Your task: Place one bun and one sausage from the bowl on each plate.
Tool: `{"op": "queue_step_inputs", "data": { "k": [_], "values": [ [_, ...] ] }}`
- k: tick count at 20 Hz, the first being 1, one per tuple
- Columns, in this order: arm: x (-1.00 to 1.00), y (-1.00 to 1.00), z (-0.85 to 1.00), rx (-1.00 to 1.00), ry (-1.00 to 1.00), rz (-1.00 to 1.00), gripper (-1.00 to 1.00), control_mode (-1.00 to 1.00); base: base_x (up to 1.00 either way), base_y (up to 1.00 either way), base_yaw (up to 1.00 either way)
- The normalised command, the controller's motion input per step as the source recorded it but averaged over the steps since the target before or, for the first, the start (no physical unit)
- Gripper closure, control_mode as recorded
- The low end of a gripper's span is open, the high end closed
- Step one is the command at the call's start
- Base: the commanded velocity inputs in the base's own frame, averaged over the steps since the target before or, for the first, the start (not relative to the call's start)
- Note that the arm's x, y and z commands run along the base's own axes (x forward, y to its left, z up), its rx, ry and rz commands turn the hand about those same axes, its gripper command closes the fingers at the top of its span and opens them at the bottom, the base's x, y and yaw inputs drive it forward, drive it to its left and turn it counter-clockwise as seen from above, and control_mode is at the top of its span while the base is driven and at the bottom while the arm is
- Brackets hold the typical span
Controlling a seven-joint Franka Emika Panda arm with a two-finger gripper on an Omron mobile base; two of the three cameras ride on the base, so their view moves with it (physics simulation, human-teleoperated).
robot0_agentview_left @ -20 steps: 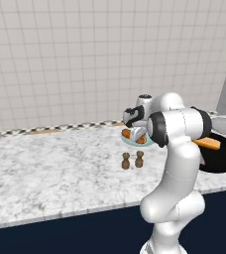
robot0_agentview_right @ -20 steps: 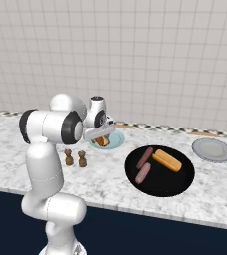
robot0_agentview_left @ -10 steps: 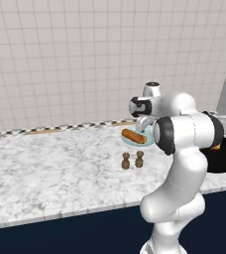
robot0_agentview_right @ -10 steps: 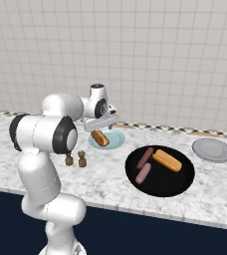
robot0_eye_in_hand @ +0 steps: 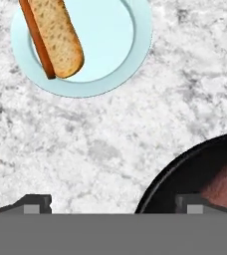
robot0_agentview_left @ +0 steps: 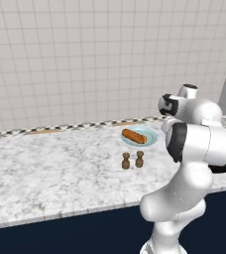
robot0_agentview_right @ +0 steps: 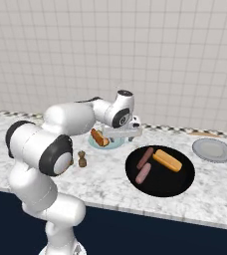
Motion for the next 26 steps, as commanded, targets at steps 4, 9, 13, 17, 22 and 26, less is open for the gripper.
{"op": "queue_step_inputs", "data": {
  "k": [4, 9, 13, 17, 22, 26],
  "values": [
    [-0.94, -0.96, 0.0, 0.15, 0.0, -0.39, -1.0, -1.0, 0.0, 0.0, 0.0],
    [-0.34, -0.75, 0.08, 0.16, 0.02, -0.48, -1.0, -1.0, 0.0, 0.0, 0.0],
    [0.01, -0.34, 0.0, 0.21, 0.11, -0.32, -1.0, -1.0, 0.0, 0.0, 0.0],
    [0.02, -0.59, -0.14, 0.12, 0.08, -0.06, -1.0, -1.0, 0.0, 0.0, 0.0],
    [0.06, -0.16, -0.63, -0.04, 0.0, -0.01, -1.0, -1.0, 0.0, 0.0, 0.0],
    [0.03, 0.0, -0.58, 0.0, 0.0, 0.0, -1.0, -1.0, 0.0, 0.0, 0.0]
  ]
}}
